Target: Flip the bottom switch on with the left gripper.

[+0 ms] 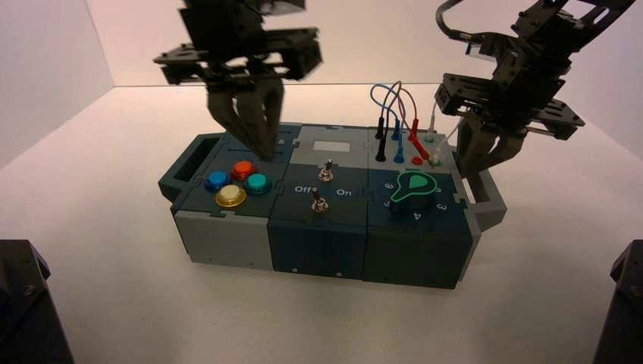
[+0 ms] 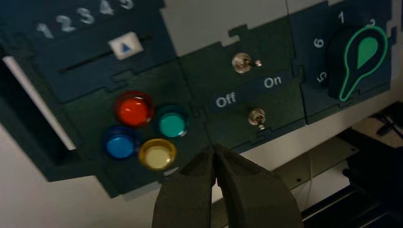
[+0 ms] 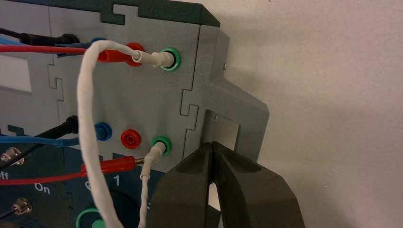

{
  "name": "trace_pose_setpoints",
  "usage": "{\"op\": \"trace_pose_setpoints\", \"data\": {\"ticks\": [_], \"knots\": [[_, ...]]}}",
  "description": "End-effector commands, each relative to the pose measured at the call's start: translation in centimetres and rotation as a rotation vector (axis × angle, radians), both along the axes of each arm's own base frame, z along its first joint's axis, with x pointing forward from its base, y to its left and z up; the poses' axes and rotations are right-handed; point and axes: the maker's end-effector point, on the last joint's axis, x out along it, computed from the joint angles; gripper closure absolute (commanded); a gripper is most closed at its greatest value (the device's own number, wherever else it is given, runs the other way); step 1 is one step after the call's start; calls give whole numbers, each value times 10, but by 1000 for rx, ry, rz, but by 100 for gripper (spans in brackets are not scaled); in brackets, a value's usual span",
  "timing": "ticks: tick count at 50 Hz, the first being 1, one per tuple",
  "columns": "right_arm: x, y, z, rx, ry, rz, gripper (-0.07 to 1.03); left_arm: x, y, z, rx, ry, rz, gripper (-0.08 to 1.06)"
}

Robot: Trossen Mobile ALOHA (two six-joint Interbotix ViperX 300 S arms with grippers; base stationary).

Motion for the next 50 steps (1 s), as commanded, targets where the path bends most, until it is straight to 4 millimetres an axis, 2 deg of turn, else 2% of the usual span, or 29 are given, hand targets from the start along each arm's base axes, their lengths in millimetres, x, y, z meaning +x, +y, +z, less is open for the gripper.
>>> {"op": "trace_pose_setpoints", "data": {"ticks": [1,22,50], "knots": [[-3,0,-6,-11,9,13,99,2,-13,6,-8,1,-4,101],[-3,-1,-5,-11,3,13,99,-3,-31,-5,37,46,-7,101],[-3,-1,-6,-12,2,18,99,-4,-39,-21,69,65,-22,101]]}}
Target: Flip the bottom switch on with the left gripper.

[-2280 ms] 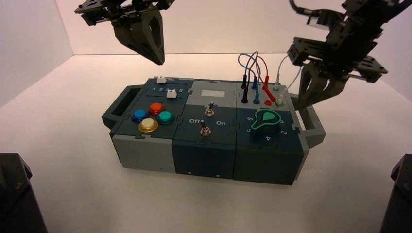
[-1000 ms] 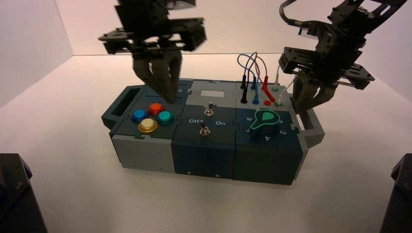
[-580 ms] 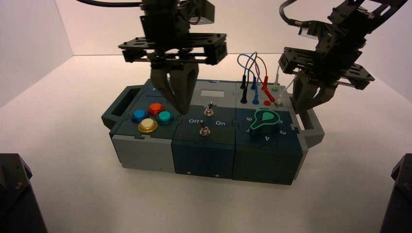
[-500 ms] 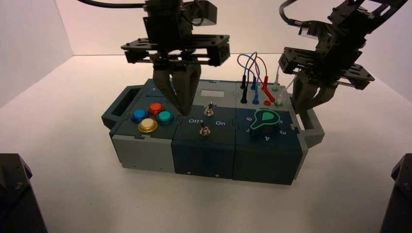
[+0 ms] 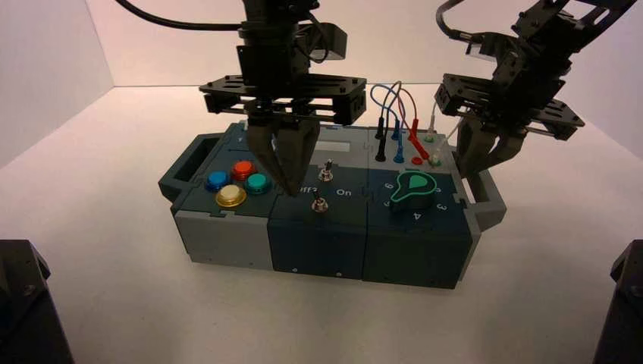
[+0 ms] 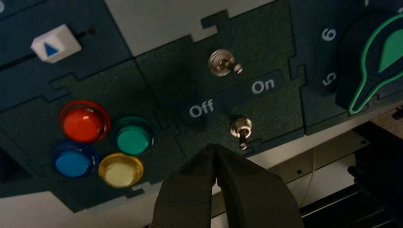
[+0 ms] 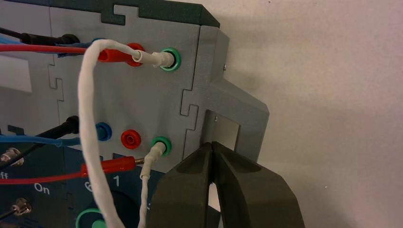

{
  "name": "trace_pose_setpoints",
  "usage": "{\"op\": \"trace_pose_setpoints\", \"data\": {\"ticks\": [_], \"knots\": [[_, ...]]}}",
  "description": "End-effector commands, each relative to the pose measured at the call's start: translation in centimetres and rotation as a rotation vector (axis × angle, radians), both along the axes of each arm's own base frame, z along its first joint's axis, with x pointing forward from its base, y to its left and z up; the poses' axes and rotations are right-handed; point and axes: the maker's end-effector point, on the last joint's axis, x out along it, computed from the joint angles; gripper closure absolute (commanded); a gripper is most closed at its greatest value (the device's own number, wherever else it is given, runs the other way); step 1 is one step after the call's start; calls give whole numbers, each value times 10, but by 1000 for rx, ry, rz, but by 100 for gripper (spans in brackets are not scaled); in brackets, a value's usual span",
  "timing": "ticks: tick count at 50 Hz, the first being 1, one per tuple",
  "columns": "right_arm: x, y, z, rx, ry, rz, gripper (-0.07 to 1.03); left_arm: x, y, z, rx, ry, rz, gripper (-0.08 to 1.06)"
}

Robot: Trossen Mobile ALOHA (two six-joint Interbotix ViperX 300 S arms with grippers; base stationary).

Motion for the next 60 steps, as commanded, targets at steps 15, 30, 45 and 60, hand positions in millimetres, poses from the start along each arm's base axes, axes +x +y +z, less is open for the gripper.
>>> {"op": "trace_pose_setpoints", "data": {"ticks": [15,30,45,60], "knots": [[-3,-1,-5,-11,7,16,99,0,-20,8,-31,-21,-27,101],[-3,-1,-5,-11,5,18,99,-5,-22,8,-27,-14,-37,101],[-3,-1,-5,-12,6,19,99,-8,-35,12,-43,-24,-50,101],[-3,-1,-5,-12,6,19,99,-8,-43,8,-39,-19,-61,101]]}}
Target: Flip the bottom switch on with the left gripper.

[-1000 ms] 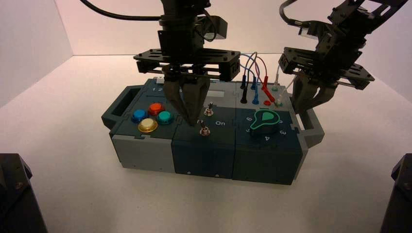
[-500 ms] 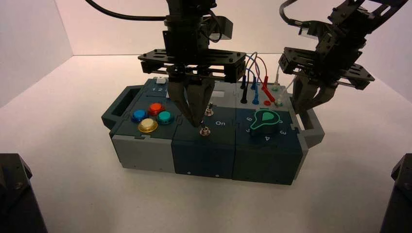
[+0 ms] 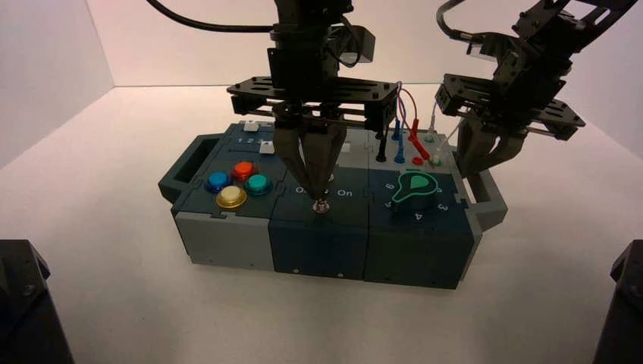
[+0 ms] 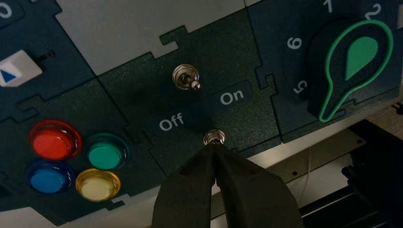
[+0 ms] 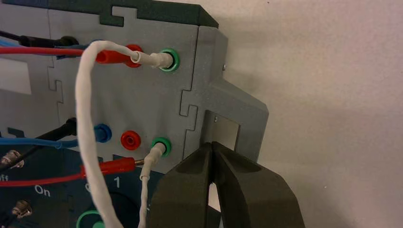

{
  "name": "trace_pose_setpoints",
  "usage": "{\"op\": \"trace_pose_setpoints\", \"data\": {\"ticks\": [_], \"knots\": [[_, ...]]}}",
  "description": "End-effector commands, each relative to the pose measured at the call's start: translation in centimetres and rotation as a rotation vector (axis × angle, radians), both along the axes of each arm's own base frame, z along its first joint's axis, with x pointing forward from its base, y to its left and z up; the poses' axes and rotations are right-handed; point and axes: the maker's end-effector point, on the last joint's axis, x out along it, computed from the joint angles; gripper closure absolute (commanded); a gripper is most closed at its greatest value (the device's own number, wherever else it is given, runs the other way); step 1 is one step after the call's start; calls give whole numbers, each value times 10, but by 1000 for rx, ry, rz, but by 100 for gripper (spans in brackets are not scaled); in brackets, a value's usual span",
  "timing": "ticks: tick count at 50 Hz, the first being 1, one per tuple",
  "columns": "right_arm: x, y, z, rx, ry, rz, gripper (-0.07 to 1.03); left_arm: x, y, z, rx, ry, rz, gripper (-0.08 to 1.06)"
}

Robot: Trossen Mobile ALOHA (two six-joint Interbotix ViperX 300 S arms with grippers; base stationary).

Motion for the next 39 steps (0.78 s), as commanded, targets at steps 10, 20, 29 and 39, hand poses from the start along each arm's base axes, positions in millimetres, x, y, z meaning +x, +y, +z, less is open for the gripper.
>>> {"op": "trace_pose_setpoints", "data": {"ticks": [10,20,29,39], "knots": [[-3,0,-4,-10,3,22,99,1,-12,18,-46,-52,-37,101],[-3,1,-4,-11,0,34,99,7,8,33,-68,-98,0,101],[-3,2,-4,-12,-1,42,99,5,23,38,-93,-136,15,101],[-3,3,-4,-13,-3,52,99,4,26,40,-122,-157,30,101]]}}
